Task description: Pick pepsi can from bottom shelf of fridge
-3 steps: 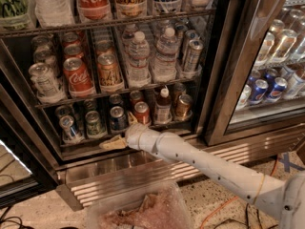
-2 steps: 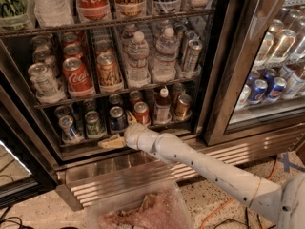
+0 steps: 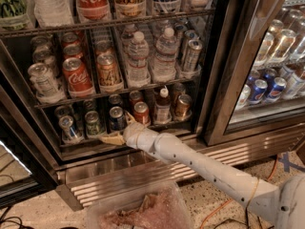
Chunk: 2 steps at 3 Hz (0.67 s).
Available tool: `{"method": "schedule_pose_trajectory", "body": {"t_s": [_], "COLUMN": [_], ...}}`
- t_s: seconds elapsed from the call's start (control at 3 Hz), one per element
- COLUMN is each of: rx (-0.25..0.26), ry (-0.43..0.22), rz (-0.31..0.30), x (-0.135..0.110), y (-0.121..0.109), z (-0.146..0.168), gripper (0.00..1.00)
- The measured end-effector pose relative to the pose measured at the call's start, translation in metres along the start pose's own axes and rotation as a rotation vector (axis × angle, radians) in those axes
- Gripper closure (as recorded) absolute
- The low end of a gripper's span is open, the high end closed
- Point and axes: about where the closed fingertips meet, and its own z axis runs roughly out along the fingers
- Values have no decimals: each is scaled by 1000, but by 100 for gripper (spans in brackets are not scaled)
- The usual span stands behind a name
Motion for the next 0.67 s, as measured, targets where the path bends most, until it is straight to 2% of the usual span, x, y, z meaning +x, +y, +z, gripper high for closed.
{"method": "schedule_pose_trajectory", "body": {"t_s": [0.67], "rx": [1], "ry": [-2], "rz": [-1], "x": [0], "y": [0], "z": [1], "gripper": [65]}}
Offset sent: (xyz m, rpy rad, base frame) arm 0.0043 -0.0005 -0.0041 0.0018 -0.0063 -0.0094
